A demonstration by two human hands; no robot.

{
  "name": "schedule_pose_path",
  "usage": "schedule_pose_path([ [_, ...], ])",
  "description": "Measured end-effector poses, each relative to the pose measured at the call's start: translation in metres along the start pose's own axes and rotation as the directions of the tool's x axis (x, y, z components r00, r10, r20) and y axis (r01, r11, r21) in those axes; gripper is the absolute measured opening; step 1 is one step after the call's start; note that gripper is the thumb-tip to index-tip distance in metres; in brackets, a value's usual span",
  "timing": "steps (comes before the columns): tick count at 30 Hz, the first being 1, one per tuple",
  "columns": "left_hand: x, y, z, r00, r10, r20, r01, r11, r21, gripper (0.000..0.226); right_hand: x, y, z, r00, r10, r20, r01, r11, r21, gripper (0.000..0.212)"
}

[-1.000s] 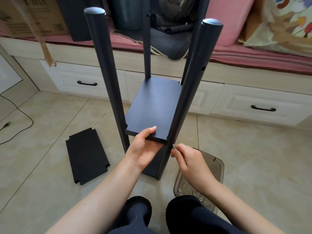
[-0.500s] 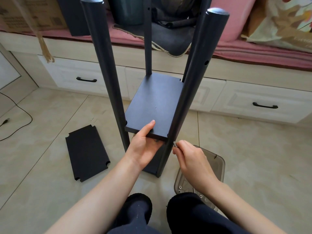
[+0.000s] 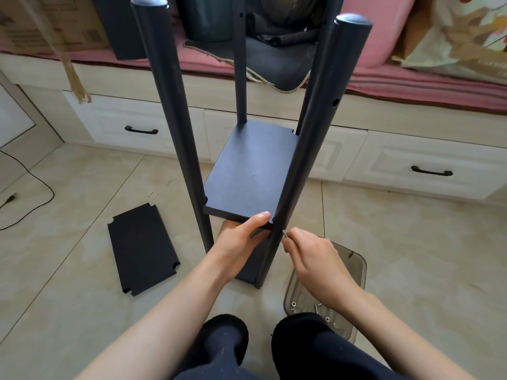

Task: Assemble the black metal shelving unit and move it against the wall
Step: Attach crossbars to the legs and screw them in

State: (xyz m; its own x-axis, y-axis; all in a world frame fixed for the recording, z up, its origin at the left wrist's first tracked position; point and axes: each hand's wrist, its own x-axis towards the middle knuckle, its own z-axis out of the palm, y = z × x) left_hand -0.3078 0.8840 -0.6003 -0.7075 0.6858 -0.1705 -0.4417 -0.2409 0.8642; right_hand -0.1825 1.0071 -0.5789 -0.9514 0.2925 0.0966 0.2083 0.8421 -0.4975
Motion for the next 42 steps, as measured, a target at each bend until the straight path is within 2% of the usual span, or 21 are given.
schedule_pose_path([
  [10, -0.003, 0.004, 0.004, 1.000, -0.007, 0.024, 0.009, 0.996, -0.083, 0.015, 0.003, 0.001, -0.002, 1.000, -0.002, 0.030, -0.002, 0.993, 0.118, 0.029],
  [18, 0.001, 0.009, 0.005, 0.996, -0.007, 0.088, 0.020, 0.990, -0.143, 0.018, -0.006, -0.002, -0.004, 1.000, 0.007, -0.010, -0.007, 0.998, 0.061, 0.027],
  [25, 0.004, 0.006, 0.004, 0.995, -0.035, 0.095, 0.046, 0.991, -0.124, 0.022, -0.011, -0.001, -0.004, 0.998, 0.055, -0.023, -0.055, 0.998, 0.016, 0.029],
  [27, 0.004, 0.006, 0.004, 0.994, -0.036, 0.102, 0.049, 0.991, -0.124, 0.017, -0.010, 0.000, -0.002, 0.998, 0.048, -0.049, -0.050, 0.998, -0.027, 0.028],
  [30, 0.004, 0.005, 0.004, 0.993, -0.034, 0.114, 0.048, 0.991, -0.123, 0.016, -0.011, -0.002, 0.001, 0.985, 0.009, -0.170, -0.033, 0.990, -0.136, 0.028],
  [33, 0.004, 0.004, 0.005, 0.991, -0.032, 0.128, 0.048, 0.990, -0.129, 0.015, -0.013, -0.003, 0.001, 0.958, -0.033, -0.285, -0.062, 0.946, -0.319, 0.032],
  [36, 0.004, 0.005, 0.006, 0.993, -0.039, 0.115, 0.052, 0.992, -0.117, 0.015, -0.012, -0.007, -0.002, 0.957, -0.041, -0.288, -0.089, 0.901, -0.424, 0.030],
  [42, 0.003, 0.004, 0.005, 0.991, -0.025, 0.134, 0.040, 0.993, -0.110, 0.014, -0.007, -0.005, -0.003, 0.987, 0.118, -0.106, -0.134, 0.977, -0.165, 0.023],
])
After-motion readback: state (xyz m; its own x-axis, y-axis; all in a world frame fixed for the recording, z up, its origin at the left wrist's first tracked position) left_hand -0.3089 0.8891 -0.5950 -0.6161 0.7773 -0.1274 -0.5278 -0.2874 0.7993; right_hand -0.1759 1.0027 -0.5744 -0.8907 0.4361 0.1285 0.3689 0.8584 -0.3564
